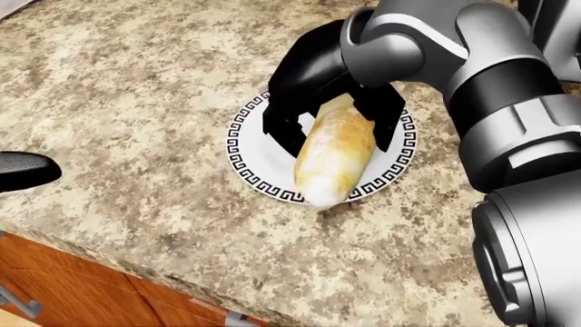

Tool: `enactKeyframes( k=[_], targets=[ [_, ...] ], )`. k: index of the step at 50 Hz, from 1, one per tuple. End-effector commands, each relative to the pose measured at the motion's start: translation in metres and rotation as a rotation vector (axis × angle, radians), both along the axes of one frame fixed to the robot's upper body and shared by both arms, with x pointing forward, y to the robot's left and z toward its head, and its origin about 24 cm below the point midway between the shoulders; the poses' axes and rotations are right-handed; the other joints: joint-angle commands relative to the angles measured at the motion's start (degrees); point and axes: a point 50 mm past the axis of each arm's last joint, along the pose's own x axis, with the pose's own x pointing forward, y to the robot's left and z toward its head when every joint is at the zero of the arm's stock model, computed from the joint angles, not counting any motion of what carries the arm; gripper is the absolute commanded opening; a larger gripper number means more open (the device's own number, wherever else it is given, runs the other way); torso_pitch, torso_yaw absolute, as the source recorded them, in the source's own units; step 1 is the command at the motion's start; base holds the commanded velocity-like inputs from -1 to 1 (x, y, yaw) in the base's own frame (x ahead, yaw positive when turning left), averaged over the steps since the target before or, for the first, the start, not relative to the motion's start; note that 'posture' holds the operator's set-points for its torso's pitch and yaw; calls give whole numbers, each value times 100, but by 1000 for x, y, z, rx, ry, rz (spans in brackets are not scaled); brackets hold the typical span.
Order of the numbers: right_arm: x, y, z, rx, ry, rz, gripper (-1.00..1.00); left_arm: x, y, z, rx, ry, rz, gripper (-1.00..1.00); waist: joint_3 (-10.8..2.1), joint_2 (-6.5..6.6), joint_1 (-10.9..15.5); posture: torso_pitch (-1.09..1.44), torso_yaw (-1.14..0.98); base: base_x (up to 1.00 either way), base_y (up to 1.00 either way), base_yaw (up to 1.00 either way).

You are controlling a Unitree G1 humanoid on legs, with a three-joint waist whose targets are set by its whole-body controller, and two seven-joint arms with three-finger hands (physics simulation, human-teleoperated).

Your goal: Place the baguette on the rack of the toaster oven.

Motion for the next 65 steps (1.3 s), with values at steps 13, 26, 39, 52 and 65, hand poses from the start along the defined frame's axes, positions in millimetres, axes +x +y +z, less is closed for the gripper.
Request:
enactKeyframes(
  k=[13,26,39,52,65],
  targets=[
    [-3,12,44,87,-156,47,-85,-6,1,8,15,-68,11,100,-163,9,-11,0,42,0,0,0],
    [-8,24,90,385,-148,-11,-100,-5,1,6,11,-67,9,100,-151,-7,-22,0,42,0,0,0],
    [-23,36,150,505,-240,-93,-100,-4,1,6,0,-62,2,100,-116,-9,-8,0,42,0,0,0],
    [-55,34,198,458,-366,-147,-100,-4,2,7,3,-63,8,100,-56,19,-8,0,42,0,0,0],
    [-91,18,229,474,-452,-221,-100,-7,2,4,33,-60,5,100,3,21,-13,0,41,0,0,0]
  ],
)
